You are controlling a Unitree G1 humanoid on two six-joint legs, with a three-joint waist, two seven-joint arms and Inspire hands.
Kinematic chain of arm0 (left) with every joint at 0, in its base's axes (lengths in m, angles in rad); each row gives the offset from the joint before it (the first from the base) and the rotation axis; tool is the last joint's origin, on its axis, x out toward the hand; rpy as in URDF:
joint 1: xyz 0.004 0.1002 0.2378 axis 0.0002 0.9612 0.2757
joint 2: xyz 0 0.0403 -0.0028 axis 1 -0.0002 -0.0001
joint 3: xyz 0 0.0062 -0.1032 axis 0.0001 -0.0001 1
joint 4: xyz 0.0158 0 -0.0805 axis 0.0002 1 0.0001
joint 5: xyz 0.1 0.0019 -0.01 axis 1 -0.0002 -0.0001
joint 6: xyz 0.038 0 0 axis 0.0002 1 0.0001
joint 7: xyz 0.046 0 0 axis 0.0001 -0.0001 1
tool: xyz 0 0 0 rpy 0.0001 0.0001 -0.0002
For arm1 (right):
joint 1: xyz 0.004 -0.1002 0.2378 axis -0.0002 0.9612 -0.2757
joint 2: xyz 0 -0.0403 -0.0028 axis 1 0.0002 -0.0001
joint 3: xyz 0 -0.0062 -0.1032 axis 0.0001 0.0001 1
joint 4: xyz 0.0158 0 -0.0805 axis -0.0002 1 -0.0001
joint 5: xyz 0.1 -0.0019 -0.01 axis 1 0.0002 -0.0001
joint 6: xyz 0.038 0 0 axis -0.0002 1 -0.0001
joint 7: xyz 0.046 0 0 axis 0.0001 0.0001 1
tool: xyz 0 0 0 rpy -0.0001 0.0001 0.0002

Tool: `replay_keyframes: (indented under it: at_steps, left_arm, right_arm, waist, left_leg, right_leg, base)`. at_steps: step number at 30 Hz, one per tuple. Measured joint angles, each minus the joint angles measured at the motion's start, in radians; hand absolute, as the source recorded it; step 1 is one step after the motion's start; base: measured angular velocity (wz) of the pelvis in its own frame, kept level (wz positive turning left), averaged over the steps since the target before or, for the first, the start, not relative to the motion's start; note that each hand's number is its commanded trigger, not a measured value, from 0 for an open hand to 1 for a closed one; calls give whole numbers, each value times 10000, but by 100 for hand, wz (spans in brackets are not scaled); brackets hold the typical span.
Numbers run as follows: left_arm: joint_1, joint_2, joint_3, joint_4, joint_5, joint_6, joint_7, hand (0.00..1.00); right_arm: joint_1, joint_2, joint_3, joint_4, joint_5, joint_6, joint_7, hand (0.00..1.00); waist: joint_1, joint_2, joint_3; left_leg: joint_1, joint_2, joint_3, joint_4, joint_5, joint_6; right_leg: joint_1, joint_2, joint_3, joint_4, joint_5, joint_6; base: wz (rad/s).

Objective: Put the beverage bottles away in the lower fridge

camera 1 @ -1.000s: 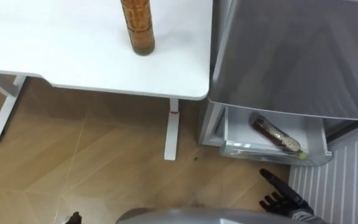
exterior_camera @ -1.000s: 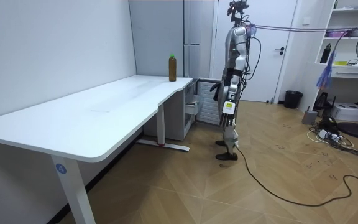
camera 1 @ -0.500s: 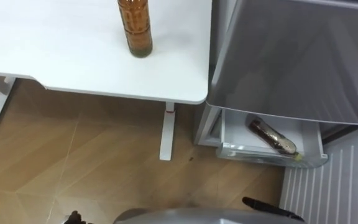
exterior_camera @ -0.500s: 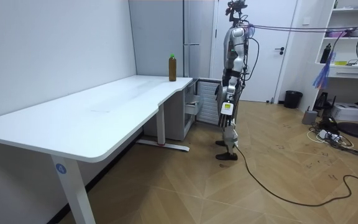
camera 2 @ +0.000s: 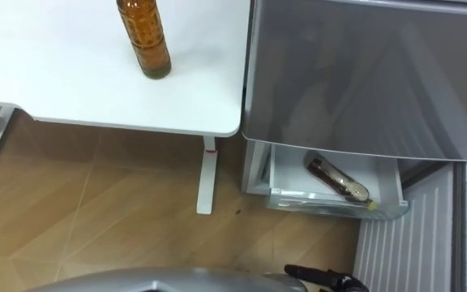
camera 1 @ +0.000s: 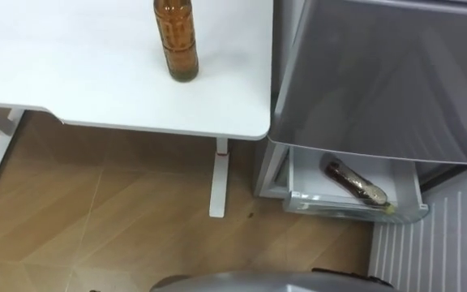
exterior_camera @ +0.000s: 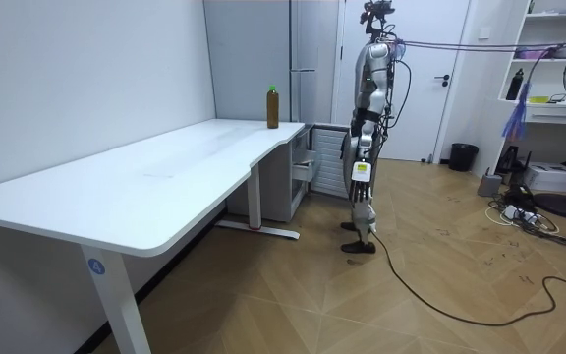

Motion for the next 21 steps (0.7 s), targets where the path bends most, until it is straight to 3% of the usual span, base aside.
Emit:
replay_keyframes:
  at_steps: [4, 8, 12, 14, 17, 21]
  left_arm:
    - [-143, -126, 550, -138, -1175, -29, 470, 0]
    - [-425, -144, 1584, -268, -2496, -413, 1093, 0]
    - [-654, -143, 2093, -500, -3676, -560, 1731, 0]
    - [-639, -137, 2402, -1577, -4308, -607, 2233, 0]
    - [-688, -96, 2348, -2649, -4472, -1101, 2909, 0]
    - [-736, -97, 2401, -3859, -4428, -1324, 3686, 0]
  right_arm:
    - [4, 19, -28, -29, -59, 118, -96, 0]
    - [37, 14, -161, -121, -377, 106, -70, 0]
    - [67, 14, -367, -161, -519, 96, -70, 0]
    - [98, -2, -532, -191, -744, 86, -84, 0]
    - [124, -49, -540, -305, -850, 22, -111, 0]
    - [480, -52, -837, -604, -858, -188, -157, 0]
  waist:
    - [7, -36, 1]
    - [7, -21, 2]
    - [4, 8, -21]
    - [28, 16, -19]
    - [6, 104, -42]
    - [22, 201, -47]
  left_leg:
    - [98, -2, -9, -8, -39, -3]
    - [197, -4, 2, -36, -39, -4]
    - [266, 6, 29, -119, -40, -5]
    - [292, 14, 38, -117, -39, -6]
    - [275, 15, 43, -134, -39, -6]
    - [277, 27, 48, -178, -43, -12]
  right_leg:
    - [148, 26, 70, -96, -10, 5]
    - [169, 60, 247, -100, -7, 1]
    - [232, 77, 286, -106, -7, 1]
    - [196, 86, 322, -87, -3, -5]
    - [216, 90, 318, -77, 0, -9]
    - [191, 110, 342, -81, 2, -13]
  base:
    - [0]
    - [0]
    - [0]
    - [0]
    - [-1]
    - [-1]
